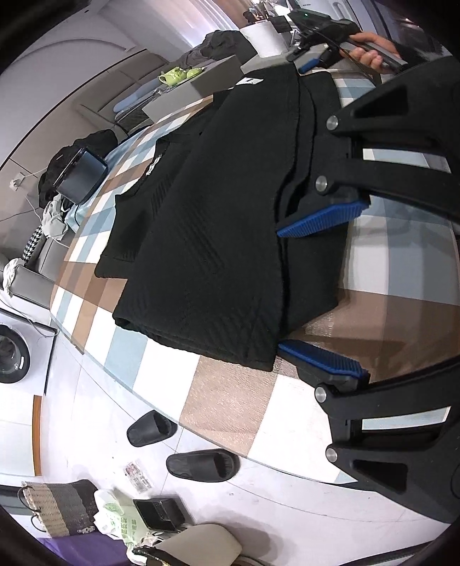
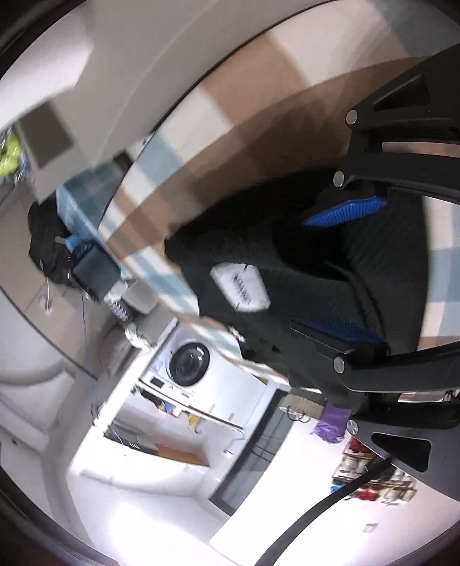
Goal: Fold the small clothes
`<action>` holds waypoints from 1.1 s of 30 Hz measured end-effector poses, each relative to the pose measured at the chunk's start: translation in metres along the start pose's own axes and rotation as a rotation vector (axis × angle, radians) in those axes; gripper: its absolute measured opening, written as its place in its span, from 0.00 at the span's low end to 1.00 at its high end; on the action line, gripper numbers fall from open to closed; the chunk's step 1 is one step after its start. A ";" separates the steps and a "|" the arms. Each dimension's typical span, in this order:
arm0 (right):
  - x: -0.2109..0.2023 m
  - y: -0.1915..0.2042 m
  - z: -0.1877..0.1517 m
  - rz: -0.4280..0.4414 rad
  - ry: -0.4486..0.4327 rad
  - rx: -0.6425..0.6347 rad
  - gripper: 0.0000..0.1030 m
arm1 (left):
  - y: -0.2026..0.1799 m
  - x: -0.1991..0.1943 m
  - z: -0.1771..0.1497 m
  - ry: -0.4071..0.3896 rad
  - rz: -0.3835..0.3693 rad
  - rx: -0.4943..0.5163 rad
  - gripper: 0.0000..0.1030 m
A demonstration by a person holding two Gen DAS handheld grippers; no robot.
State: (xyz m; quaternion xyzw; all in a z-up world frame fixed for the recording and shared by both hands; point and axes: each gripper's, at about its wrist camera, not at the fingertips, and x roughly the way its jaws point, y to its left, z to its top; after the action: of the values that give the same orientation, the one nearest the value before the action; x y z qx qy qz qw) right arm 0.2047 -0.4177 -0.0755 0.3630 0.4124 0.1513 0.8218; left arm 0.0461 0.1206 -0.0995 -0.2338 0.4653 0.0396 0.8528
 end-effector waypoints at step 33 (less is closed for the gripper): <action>0.034 0.003 0.010 0.143 0.019 0.048 0.50 | 0.009 0.012 0.008 -0.030 -0.104 -0.118 0.56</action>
State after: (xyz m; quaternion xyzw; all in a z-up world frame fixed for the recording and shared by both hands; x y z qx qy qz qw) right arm 0.2334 -0.4017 -0.0890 0.4095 0.3966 0.2030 0.7961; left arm 0.0563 0.1306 -0.1087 -0.3070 0.4365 0.0264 0.8453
